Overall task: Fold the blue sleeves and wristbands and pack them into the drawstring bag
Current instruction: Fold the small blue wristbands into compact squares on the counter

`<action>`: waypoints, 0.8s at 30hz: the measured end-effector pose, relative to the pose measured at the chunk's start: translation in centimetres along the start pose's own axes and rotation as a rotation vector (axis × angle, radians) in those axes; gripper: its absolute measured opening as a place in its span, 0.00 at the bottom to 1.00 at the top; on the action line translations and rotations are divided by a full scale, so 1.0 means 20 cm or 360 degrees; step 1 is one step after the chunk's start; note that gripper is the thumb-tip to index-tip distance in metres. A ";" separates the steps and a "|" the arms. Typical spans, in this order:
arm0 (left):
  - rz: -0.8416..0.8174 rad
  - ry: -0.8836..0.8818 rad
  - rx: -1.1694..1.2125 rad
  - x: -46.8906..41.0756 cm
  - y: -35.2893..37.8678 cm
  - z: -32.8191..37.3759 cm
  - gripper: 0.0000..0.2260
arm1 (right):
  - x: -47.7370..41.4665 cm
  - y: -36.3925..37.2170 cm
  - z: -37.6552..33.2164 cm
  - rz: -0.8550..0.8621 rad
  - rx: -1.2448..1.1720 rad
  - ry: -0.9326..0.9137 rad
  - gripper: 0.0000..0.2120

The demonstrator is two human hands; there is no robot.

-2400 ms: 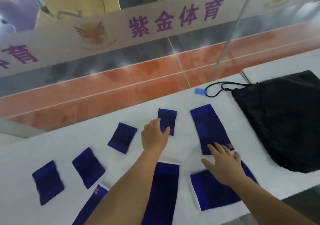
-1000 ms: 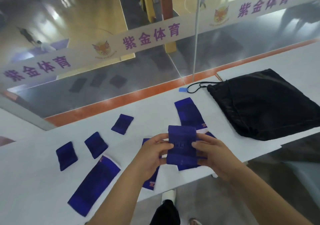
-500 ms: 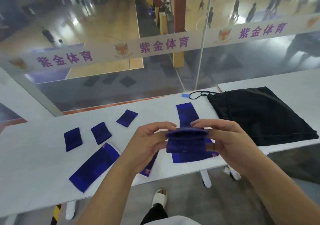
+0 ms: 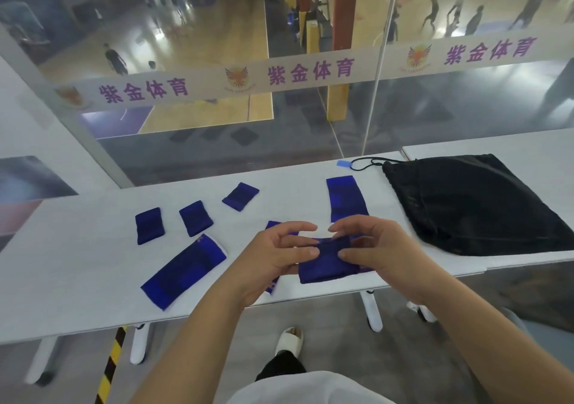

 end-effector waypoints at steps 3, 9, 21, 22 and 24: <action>0.0026 -0.0037 -0.0055 0.03 0.00 -0.03 0.17 | -0.02 0.05 -0.01 -0.0082 0.0096 -0.0023 0.19; 0.0361 0.0029 0.0101 0.14 -0.15 -0.10 0.17 | -0.07 0.15 0.09 0.0008 -0.0338 0.0095 0.21; 0.0531 -0.0078 0.0150 0.37 -0.55 -0.32 0.13 | -0.25 0.72 0.24 -0.0336 -0.0472 0.0321 0.09; 0.0589 -0.0066 0.0150 0.40 -0.62 -0.33 0.12 | -0.28 0.79 0.22 -0.0375 -0.0433 0.0315 0.08; 0.0755 -0.0048 0.0210 0.47 -0.78 -0.37 0.08 | -0.36 0.94 0.21 -0.0391 -0.0411 0.0315 0.10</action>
Point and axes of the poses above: each hand's wrist, its own x-axis away from the middle knuckle, its own y-axis out of the palm, z = x × y, the point moved 9 cm from there along -x, towards the middle knuckle, and after that the axes turned 6 degrees about -z, right-handed, at the moved point
